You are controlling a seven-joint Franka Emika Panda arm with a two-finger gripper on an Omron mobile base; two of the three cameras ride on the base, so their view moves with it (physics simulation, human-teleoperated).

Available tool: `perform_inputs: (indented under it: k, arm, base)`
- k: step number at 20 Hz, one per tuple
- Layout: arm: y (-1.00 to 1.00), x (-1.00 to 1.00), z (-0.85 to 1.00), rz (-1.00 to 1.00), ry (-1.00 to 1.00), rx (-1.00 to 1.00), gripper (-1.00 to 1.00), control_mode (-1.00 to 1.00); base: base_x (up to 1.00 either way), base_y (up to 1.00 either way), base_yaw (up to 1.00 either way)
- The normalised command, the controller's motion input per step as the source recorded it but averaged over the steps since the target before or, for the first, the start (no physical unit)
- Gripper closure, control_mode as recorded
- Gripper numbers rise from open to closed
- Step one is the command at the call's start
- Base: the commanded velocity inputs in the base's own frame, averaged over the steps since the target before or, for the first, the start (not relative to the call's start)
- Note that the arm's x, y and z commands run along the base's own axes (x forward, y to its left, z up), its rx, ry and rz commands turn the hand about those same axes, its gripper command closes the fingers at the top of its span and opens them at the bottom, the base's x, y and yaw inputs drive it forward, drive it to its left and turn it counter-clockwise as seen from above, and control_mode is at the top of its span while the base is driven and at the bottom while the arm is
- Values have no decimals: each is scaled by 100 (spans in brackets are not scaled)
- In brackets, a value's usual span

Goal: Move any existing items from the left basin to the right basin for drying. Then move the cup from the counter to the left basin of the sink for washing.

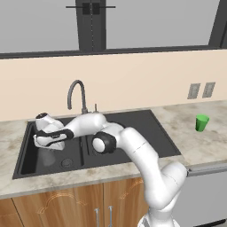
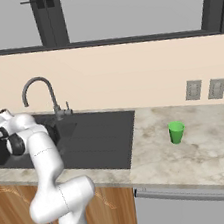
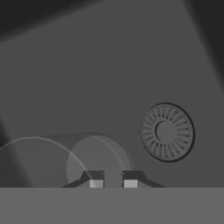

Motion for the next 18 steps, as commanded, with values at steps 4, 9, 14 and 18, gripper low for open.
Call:
perform_inputs:
  k: [4,9,14,18]
  arm:
    - [0,-18,19,-7,-1,0,100,-100]
    - [-3,-16,27,-10,0,0,100,-100]
    - [-10,-9,31,-12,0,0,100,-100]
    - [-13,-8,29,-12,0,0,100,-100]
  base:
    - [0,0,0]
    - [0,0,0]
    - [0,0,0]
    - [0,0,0]
